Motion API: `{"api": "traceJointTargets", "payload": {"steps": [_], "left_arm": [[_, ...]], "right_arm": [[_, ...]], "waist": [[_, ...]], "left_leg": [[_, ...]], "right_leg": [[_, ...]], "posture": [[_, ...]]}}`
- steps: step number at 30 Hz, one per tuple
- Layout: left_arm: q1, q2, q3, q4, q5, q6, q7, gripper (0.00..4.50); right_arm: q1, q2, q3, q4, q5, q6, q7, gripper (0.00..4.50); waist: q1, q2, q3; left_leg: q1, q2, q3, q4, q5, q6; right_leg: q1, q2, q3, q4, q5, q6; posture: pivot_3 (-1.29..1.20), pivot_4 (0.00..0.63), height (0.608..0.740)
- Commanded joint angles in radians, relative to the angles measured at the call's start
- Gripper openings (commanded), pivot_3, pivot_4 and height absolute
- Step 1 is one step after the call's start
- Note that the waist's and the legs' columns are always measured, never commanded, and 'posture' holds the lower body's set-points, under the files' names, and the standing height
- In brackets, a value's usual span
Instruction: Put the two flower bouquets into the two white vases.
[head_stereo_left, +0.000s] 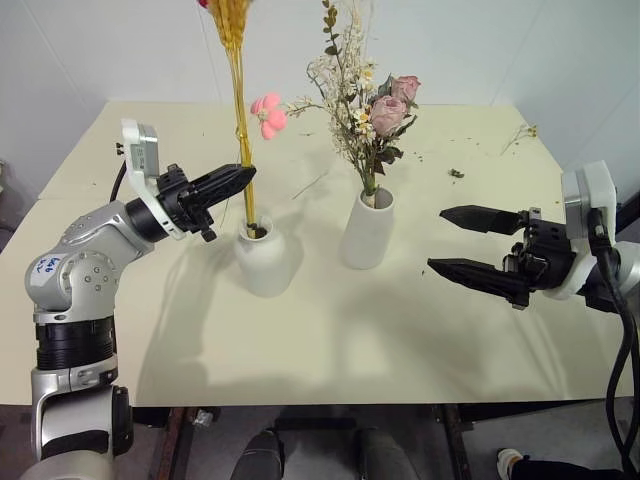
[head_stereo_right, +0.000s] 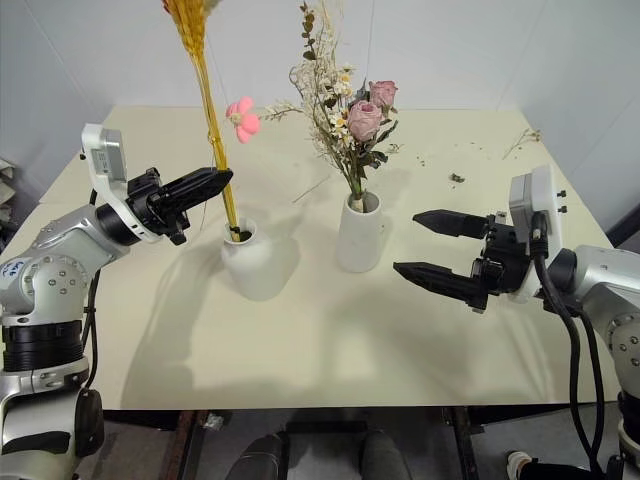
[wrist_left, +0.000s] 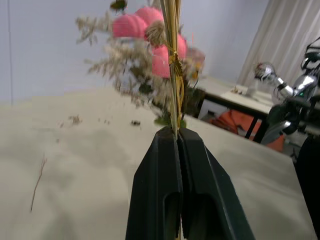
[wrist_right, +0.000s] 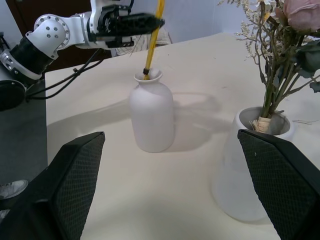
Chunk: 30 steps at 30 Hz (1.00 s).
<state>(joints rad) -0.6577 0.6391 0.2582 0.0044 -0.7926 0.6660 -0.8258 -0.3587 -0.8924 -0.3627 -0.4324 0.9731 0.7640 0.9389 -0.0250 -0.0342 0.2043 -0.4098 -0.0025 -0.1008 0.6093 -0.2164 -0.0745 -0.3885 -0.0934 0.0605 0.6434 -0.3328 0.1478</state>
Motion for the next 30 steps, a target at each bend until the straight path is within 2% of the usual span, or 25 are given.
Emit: {"api": "traceJointTargets", "payload": {"steps": [1,4,9,16,21,25,30], "left_arm": [[0.001,-0.007,0.001,-0.031,0.024,-0.058,-0.022,0.22],[0.014,-0.008,-0.016,-0.028,0.038,-0.068,-0.040,0.87],[0.025,-0.007,-0.009,-0.044,0.038,-0.064,-0.027,2.35],[0.064,0.051,0.002,-0.116,0.024,-0.031,-0.053,4.37],[0.111,0.134,0.012,-0.160,0.037,-0.016,-0.084,4.47],[0.137,0.245,0.046,-0.126,0.075,-0.039,-0.127,4.47],[0.112,0.315,0.071,-0.069,0.108,-0.074,-0.158,4.47]], "right_arm": [[-0.007,-0.010,-0.029,-0.016,0.011,-0.020,-0.004,4.50],[-0.009,-0.011,-0.028,-0.015,0.008,-0.020,-0.005,4.50],[-0.003,-0.014,-0.032,-0.016,0.006,-0.018,-0.008,4.50],[-0.010,-0.019,-0.029,-0.006,0.000,-0.020,-0.004,4.50],[-0.022,-0.024,-0.023,0.007,-0.008,-0.022,0.004,4.50],[-0.032,-0.029,-0.013,0.019,-0.017,-0.025,0.014,4.50],[-0.051,-0.031,0.001,0.045,-0.038,-0.034,0.033,4.50]], "waist": [[0.000,0.000,0.000],[0.001,0.000,0.000],[-0.002,0.000,0.000],[-0.001,0.000,0.000],[-0.002,0.000,0.000],[-0.003,0.000,0.000],[-0.001,0.000,0.000]], "left_leg": [[0.000,0.000,0.000,0.000,0.000,0.000],[0.000,0.000,0.000,0.000,0.000,0.000],[0.000,0.000,0.000,-0.001,0.000,0.000],[0.000,0.000,0.000,-0.001,0.000,0.000],[0.000,0.000,0.000,-0.002,0.000,0.000],[0.000,0.000,0.000,-0.004,0.000,0.000],[0.000,0.000,0.000,-0.008,0.000,0.000]], "right_leg": [[0.000,0.000,0.000,0.000,0.000,0.000],[0.000,0.000,0.000,0.000,0.000,0.000],[0.000,0.000,0.000,-0.001,0.000,0.000],[0.000,0.000,0.000,-0.001,0.000,0.000],[0.000,0.000,0.000,-0.001,0.000,-0.001],[-0.001,0.000,0.000,-0.002,0.000,-0.001],[-0.001,0.000,0.000,-0.006,-0.001,-0.001]], "posture": [[0.00,0.150,0.740],[0.00,0.150,0.740],[0.00,0.150,0.740],[0.00,0.150,0.740],[0.00,0.150,0.740],[0.00,0.150,0.740],[0.00,0.150,0.740]]}}
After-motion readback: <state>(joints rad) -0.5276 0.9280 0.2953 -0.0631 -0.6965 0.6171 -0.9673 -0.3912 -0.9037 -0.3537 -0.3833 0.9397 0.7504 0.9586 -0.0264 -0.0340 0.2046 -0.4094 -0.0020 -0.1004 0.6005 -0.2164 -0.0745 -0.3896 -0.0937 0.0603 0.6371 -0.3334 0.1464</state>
